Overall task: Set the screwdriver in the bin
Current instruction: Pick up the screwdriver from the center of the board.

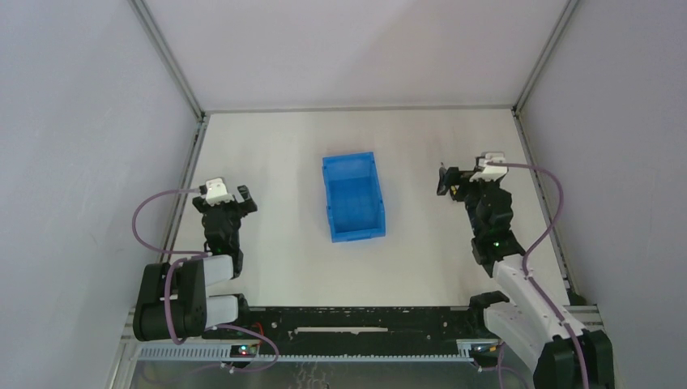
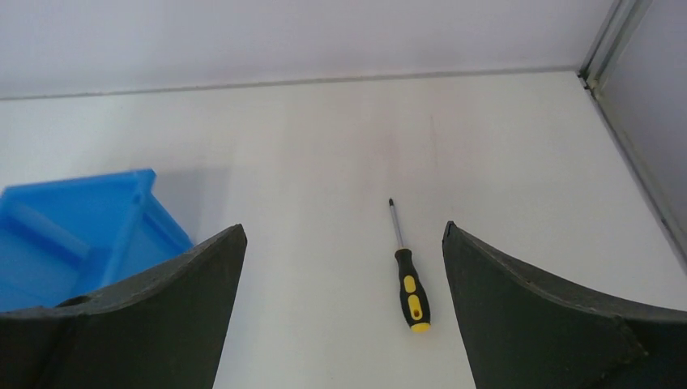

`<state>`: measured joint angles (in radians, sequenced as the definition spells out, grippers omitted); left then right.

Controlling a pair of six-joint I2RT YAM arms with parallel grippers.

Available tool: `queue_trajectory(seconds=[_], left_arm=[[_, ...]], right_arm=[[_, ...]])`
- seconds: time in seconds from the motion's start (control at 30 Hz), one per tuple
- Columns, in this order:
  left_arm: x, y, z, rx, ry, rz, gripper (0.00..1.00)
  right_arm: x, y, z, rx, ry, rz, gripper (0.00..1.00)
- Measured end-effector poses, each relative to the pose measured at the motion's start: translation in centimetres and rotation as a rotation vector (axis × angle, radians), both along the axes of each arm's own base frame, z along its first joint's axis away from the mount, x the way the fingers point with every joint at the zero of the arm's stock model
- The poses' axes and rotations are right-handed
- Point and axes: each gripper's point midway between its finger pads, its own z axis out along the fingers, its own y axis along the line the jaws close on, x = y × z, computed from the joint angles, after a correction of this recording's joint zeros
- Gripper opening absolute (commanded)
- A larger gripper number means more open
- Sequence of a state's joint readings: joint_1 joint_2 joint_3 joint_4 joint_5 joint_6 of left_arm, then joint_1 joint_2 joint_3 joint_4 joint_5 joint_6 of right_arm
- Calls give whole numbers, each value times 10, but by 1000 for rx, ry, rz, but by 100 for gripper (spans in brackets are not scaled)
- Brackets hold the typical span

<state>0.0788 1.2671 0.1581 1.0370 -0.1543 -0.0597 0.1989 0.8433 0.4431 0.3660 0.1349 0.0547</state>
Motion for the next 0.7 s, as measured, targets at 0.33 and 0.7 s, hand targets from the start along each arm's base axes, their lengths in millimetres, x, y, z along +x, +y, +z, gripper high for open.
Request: queue_trajectory(seconds=[0.33, 0.7], left_arm=[[0, 0, 0, 0, 0, 0, 100], [0, 0, 0, 0, 0, 0, 100]], right_arm=[[-10, -5, 80, 12, 22, -23, 100], [-25, -8, 193, 15, -26, -20, 100]])
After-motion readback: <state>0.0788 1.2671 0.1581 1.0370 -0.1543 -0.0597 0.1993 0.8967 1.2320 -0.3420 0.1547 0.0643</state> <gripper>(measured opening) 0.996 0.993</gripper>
